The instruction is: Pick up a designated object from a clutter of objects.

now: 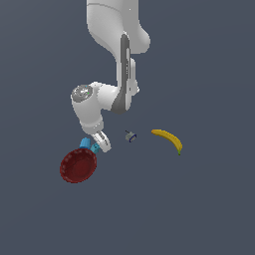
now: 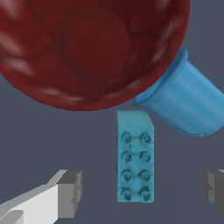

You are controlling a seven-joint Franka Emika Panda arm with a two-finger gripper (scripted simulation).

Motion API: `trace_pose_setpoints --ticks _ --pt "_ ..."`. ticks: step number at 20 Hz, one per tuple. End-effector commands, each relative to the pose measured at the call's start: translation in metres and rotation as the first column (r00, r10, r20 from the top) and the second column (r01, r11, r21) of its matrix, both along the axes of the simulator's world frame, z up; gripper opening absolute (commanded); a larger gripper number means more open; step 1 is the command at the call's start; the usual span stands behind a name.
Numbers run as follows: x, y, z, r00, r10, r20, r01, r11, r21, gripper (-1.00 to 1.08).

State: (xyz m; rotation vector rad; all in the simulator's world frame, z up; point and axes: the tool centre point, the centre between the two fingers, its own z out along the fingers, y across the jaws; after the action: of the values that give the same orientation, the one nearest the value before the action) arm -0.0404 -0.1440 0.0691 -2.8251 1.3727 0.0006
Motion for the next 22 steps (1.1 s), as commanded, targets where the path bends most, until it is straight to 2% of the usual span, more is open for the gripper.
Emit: trace_pose_setpoints --ticks 1,8,14,15,22 --pt "-0.001 0.000 -0.007 1.000 -0.001 -0.001 0.001 1.000 0.000 1.00" --pt "-0.002 -0.001 -0.037 1.000 -0.005 0.000 0.005 1.000 -0.001 1.00" --pt "-0.001 -0.001 -0.047 1.000 -0.006 0.000 0.006 1.000 -0.001 1.00" --pt "-0.001 -0.001 -0.047 1.000 -0.006 0.000 0.006 1.000 -0.001 -1.00" --pt "-0.001 -0.001 -0.047 1.000 -0.006 0.000 0.006 1.000 -0.001 -1.00"
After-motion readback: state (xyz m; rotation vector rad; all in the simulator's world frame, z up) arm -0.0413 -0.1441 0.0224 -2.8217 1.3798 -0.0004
